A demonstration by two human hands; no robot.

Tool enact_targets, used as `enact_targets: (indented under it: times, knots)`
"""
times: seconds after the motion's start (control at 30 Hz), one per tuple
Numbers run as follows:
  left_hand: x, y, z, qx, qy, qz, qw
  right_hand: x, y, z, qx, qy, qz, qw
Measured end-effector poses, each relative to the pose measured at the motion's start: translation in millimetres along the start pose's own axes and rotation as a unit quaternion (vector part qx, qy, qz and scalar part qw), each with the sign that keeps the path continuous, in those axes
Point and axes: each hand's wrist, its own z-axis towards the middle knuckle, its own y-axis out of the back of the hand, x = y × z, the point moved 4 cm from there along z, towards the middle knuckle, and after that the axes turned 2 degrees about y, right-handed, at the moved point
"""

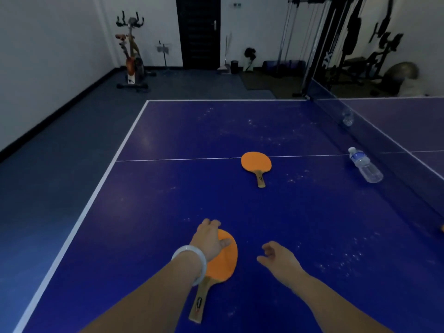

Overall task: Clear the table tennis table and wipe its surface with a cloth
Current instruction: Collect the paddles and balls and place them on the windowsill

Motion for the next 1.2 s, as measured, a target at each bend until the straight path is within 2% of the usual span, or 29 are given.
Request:
enact_targets:
  times: [0.23, 0.43, 0.6, 0.77, 0.97, 1.2]
  knots:
    - [-17, -12, 90, 0.0, -0.003, 0.032, 0.999, 5, 10, 81, -0.01, 0.005, 0.052, 0.999]
    - [-15, -26, 169, 0.008, 0.039, 0.125, 0.991, 2, 28, 157, -0.01, 0.001, 0.063, 0.998]
    - [1, -35, 226, 0.051, 0.098, 0.172, 0.979, 1, 44, 221, -0.062, 0.008, 0.066, 0.996]
    - [14, -61, 240, 0.023, 0.116, 0.185, 0.975, 15, 59, 287, -0.144, 0.009, 0.065, 0.987]
    - [18, -63, 243, 0.043, 0.123, 0.18, 0.975, 31, 54, 345, -0.227, -0.057, 0.024, 0.972]
    - [17, -63, 240, 0.042, 0.127, 0.187, 0.973, 20, 52, 343, -0.257, -0.082, 0.101, 0.958]
